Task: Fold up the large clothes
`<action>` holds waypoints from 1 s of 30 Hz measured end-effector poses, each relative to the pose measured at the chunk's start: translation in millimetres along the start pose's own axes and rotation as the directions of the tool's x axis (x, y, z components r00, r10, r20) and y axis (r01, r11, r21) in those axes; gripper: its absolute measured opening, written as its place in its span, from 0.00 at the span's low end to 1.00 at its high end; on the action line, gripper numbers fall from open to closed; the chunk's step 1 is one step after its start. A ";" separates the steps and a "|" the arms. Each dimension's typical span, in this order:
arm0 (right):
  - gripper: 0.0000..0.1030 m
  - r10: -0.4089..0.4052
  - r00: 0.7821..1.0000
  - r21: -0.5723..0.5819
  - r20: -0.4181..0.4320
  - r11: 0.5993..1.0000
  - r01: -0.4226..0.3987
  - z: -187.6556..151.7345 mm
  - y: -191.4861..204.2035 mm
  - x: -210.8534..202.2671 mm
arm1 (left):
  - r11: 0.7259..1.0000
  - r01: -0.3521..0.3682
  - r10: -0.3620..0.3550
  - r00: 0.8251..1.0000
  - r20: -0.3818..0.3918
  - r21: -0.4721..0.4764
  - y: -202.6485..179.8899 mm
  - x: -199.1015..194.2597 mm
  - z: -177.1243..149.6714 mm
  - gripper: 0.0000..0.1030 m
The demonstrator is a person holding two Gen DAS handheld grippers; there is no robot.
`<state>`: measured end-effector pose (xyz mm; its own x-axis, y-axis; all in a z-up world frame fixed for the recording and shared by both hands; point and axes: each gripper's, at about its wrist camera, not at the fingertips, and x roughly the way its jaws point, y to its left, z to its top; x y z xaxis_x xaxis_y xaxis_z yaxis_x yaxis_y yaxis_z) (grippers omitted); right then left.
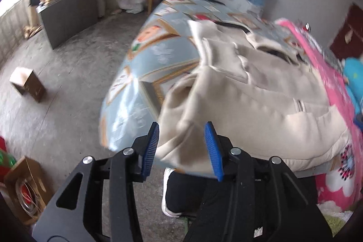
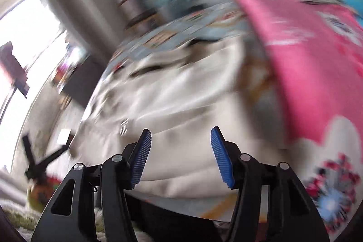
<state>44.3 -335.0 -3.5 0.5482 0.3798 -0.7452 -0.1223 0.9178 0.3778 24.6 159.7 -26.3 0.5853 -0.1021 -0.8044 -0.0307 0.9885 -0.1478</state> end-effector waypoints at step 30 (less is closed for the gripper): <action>0.05 -0.252 0.962 -0.540 0.105 0.798 0.269 -1.4 151.7 86.8 | 0.980 -0.114 0.091 0.986 0.141 0.165 -28.9 21.4 44.5 0.04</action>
<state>72.2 -162.7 -11.6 0.6453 0.1214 -0.7542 -0.3971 0.8968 -0.1954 74.1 133.9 -13.6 0.6883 0.0046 -0.7254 0.0371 0.9985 0.0415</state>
